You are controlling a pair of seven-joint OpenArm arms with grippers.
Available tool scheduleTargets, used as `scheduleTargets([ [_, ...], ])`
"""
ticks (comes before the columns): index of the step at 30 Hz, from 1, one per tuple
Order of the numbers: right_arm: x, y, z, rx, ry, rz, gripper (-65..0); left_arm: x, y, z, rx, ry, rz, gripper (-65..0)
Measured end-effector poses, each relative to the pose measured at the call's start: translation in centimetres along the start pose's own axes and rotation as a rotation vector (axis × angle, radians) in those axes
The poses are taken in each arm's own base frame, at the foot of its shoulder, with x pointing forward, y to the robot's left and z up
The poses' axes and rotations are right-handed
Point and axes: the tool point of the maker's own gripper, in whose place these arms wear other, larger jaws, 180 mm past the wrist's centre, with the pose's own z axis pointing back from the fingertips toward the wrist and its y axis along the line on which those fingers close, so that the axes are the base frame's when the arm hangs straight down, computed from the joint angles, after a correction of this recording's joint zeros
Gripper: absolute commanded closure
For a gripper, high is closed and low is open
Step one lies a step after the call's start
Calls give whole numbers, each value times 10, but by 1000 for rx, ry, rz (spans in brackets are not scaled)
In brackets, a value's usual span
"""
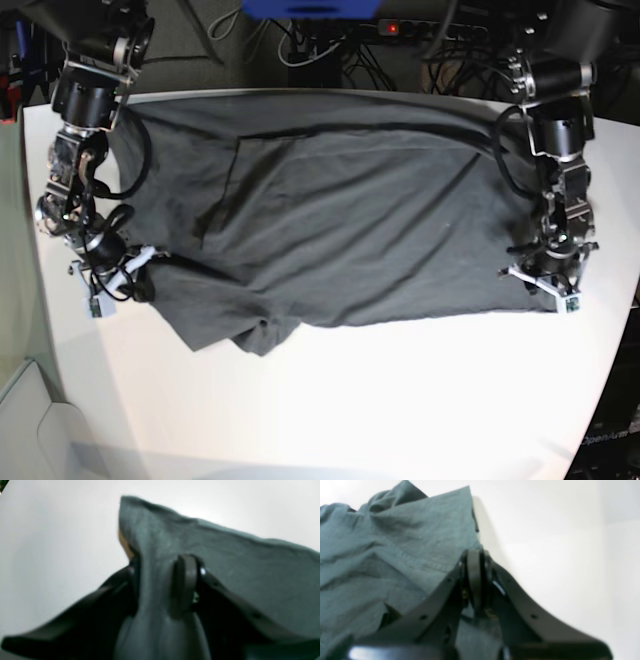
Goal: Layout the t-shirt on the table in an organized manner, then fold the t-shirt properly
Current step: 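Lift the grasped corners with both grippers and fold toward the other edge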
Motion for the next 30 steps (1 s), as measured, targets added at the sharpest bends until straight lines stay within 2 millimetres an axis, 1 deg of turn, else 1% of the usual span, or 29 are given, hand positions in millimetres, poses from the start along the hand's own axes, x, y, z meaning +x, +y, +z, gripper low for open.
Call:
scheduleTargets([
  [5,2,0,0,0,-5,1,0,0,0,-1,0,0,-3,-171],
  [8,1,0,0,0,-3,0,0,0,0,-1,0,0,-3,-141],
  [10,2,-1,0,-1,-6,1,0,2,0,1,0,1,-7,-138],
  [14,5,0,1,-3,-13,7,0,0,4,15,2,-22,-56,-136],
  [16,10,0,4,-5,-29,16,0,1,3,21,0,-38,-72,-136],
  [17,10,0,6,-7,-32,24,0,6,2,24,-3,-51,-72,-136],
  [20,16,2,10,-11,-43,44,0,28,-3,30,-13,-121,-77,-136],
  [21,17,2,11,-11,-50,46,0,31,-3,31,-14,-136,-78,-135],
  [23,16,2,13,-12,-51,46,0,27,-2,32,-13,-129,-79,-135],
  [25,11,3,14,-12,-39,45,0,14,1,35,-11,-105,-87,-134],
  [27,8,-3,17,-26,-40,28,0,3,3,36,-8,-80,-92,-134],
  [29,7,-11,21,-48,-46,15,0,1,-1,36,-36,-71,-100,-135],
  [30,6,-13,22,-53,-43,16,0,6,-3,36,-46,-84,-101,-136],
])
